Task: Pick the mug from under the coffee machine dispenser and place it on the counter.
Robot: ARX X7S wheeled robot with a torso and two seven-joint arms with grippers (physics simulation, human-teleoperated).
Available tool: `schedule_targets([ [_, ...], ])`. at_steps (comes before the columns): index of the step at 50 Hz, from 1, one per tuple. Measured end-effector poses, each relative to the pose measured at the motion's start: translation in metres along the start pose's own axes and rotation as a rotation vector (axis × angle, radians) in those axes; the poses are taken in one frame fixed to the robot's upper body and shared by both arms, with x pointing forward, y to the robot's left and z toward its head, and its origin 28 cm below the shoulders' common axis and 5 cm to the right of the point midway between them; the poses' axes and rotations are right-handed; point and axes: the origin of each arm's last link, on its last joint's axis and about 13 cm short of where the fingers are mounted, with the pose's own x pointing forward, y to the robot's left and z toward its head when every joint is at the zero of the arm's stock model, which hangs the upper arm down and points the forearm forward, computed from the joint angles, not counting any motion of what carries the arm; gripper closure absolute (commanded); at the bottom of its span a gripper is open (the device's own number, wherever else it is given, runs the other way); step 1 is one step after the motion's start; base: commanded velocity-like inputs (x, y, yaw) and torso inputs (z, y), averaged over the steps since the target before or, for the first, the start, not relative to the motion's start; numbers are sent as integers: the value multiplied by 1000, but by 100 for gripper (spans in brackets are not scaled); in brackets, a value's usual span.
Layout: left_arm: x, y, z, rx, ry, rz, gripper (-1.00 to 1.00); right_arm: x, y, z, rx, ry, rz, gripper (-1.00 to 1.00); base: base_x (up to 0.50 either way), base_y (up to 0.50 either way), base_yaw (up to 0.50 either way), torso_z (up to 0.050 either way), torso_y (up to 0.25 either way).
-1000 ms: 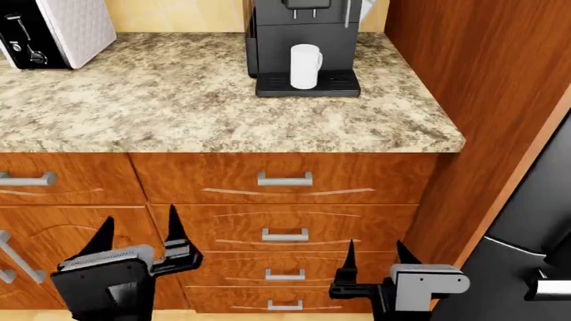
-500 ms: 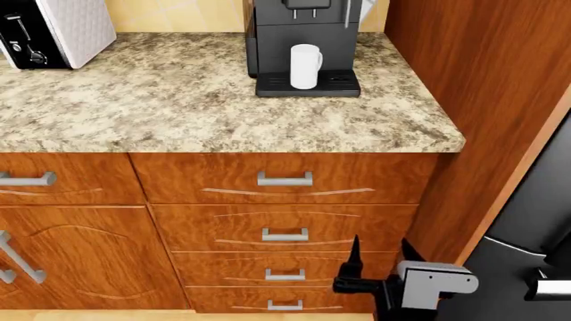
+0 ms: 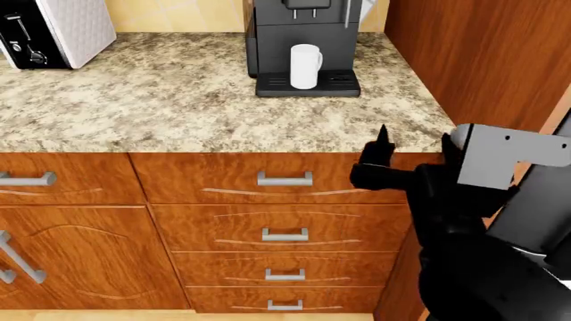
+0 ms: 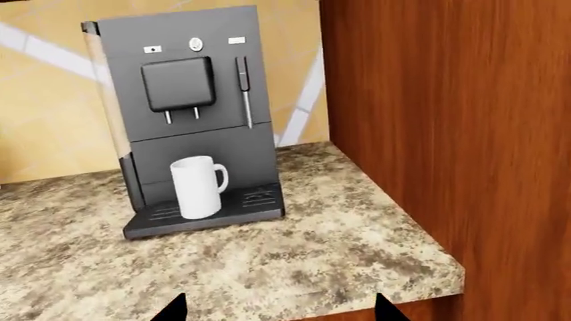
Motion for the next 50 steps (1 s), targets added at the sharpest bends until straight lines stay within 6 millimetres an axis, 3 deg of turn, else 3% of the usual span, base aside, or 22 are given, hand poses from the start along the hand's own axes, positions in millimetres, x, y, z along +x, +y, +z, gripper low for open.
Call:
schedule_targets([
  [8, 1, -2, 2, -7, -4, 0, -100, 0, 11, 38, -101, 10, 29, -100, 0, 0, 0, 0, 0],
  [18, 1, -2, 3, -11, -7, 2, -100, 1, 15, 55, -238, -6, 40, -100, 0, 0, 0, 0, 0],
  [39, 0, -2, 5, -15, -12, 7, -100, 8, 19, 53, -330, 6, 39, -100, 4, 0, 0, 0, 0],
  [50, 0, 0, 5, -17, -16, 11, -100, 12, 26, 43, -285, 24, 97, -100, 336, 0, 0, 0, 0],
])
